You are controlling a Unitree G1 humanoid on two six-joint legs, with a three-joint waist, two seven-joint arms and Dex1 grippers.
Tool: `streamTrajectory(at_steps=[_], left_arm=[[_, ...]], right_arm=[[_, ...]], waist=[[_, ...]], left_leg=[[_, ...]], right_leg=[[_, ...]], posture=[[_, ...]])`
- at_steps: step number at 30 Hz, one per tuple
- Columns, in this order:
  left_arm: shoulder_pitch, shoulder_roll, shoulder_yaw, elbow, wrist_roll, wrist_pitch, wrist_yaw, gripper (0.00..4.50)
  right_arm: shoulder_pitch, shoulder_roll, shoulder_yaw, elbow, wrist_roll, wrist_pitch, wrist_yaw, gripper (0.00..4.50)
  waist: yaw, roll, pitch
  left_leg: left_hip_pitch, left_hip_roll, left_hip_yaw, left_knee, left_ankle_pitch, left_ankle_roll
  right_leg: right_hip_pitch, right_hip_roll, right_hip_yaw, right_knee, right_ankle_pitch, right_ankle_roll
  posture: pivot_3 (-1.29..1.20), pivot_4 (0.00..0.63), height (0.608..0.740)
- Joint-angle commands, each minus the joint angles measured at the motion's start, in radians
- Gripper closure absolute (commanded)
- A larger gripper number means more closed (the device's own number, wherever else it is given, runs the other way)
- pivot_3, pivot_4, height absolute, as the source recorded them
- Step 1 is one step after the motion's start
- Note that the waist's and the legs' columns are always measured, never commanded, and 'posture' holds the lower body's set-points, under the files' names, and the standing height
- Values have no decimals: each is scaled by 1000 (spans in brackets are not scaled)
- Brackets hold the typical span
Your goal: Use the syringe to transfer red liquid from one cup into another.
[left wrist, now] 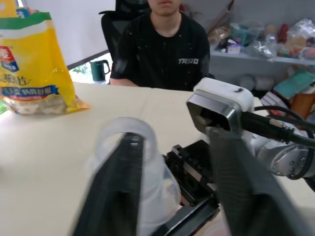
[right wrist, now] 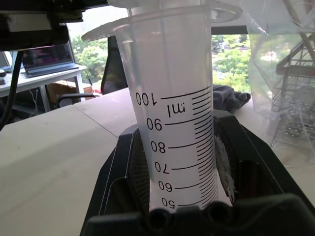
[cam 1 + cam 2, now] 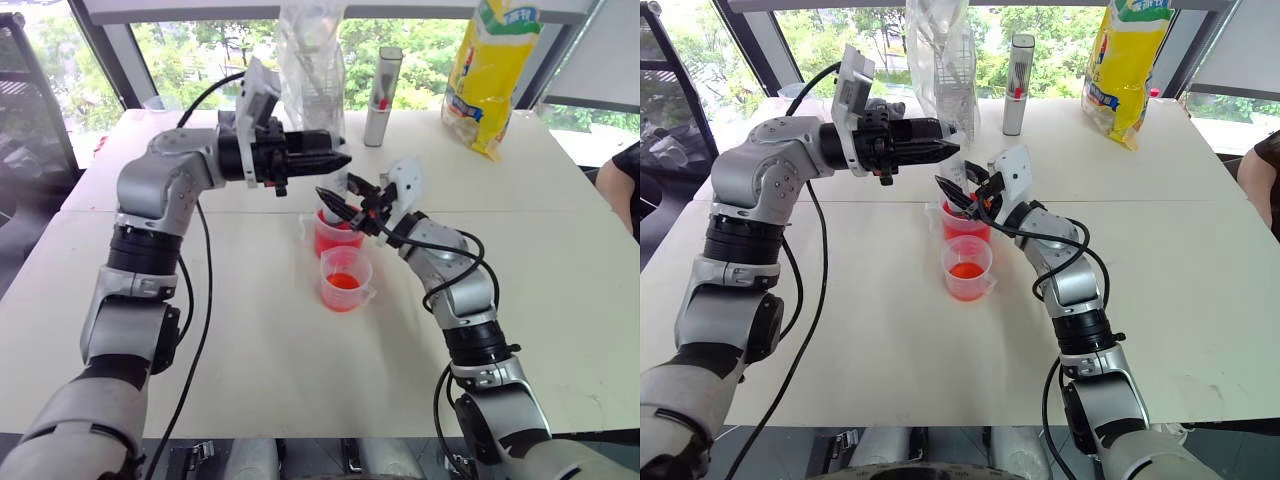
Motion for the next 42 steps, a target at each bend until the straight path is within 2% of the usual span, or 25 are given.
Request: streamTrajectory(at_steps=[1,21,42], left_arm=[[-32,-19,12,-15,-9,-18,-9,4418],[-104,-55,53,56,13,-54,35,4470],[-153,-43,75,77,16,-70,37,4470]], right_arm=[[-10,1,1,-25,2,-13,-1,3055],[21,-9,10,-59,17,54,12,3055],[51,-9,27,-96,40,124,22,3055]], waist=[[1,0,0],[1,0,0],[1,0,0]], left_leg=[[0,0,0,0,0,0],[0,0,0,0,0,0],[0,0,0,0,0,0]], right_leg=[[0,0,0,0,0,0],[0,0,0,0,0,0],[0,0,0,0,0,0]], posture=[[0,150,740],[0,150,740],[0,150,740]])
